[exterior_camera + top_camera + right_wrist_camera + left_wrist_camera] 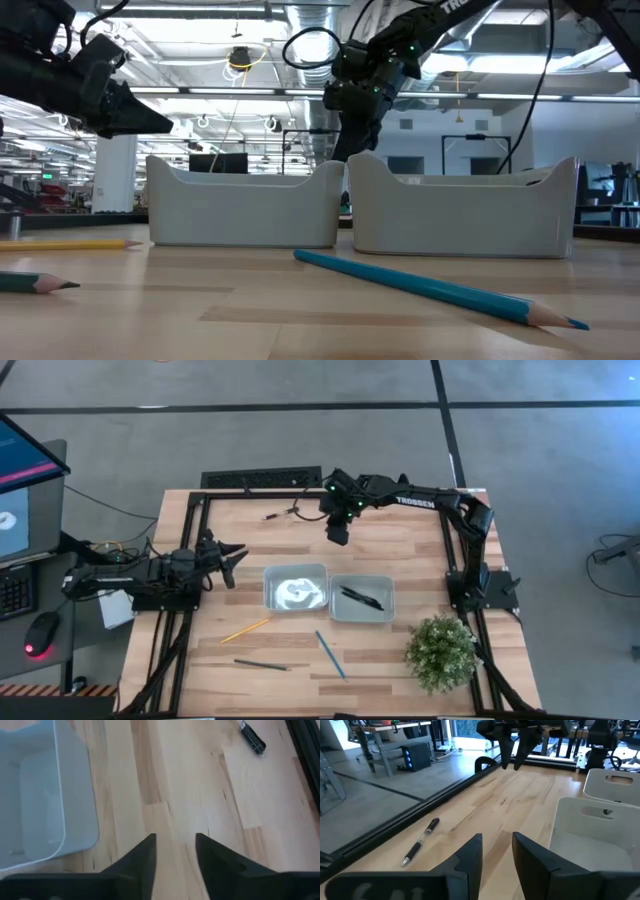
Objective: Sort pens & pencils
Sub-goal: Put the black pen into the right gray bin
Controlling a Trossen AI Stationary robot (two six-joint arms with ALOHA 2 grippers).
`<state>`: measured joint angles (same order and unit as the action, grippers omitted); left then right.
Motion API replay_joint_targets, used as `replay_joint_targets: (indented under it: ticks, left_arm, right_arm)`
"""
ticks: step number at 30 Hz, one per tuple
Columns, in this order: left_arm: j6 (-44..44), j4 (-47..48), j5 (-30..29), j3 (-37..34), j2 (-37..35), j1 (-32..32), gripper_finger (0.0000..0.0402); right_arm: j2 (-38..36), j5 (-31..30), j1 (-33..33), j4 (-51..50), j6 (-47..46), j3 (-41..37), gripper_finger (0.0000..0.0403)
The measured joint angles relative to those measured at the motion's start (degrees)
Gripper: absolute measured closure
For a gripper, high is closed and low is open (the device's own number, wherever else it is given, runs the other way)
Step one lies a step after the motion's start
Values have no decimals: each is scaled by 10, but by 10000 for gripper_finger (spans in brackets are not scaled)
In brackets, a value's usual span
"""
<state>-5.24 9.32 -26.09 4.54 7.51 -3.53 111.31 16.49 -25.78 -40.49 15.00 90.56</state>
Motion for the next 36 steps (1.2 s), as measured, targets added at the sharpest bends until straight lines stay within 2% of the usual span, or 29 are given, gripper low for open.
replay_joint_targets:
  ticks: [5,9,14,21,25,31,36]
  left_arm:
    - [0,1,13,0,0,0,303]
    - [-24,2,33,0,0,0,303]
    - [-69,2,32,0,0,0,303]
    - [-80,2,29,0,0,0,303]
    - [-89,2,33,-1,0,0,303]
    - [-80,2,32,-1,0,0,303]
    - [-65,2,2,-1,0,0,303]
  right_arm:
    - [0,0,10,-8,8,0,175]
    - [0,0,10,-42,34,0,146]
    - [0,1,9,-107,49,0,143]
    - [-14,67,5,-107,65,1,143]
    - [-35,66,-2,-113,64,-4,143]
    - [-124,51,-11,-1,17,-142,143]
    - [-200,-11,-4,92,-16,-232,143]
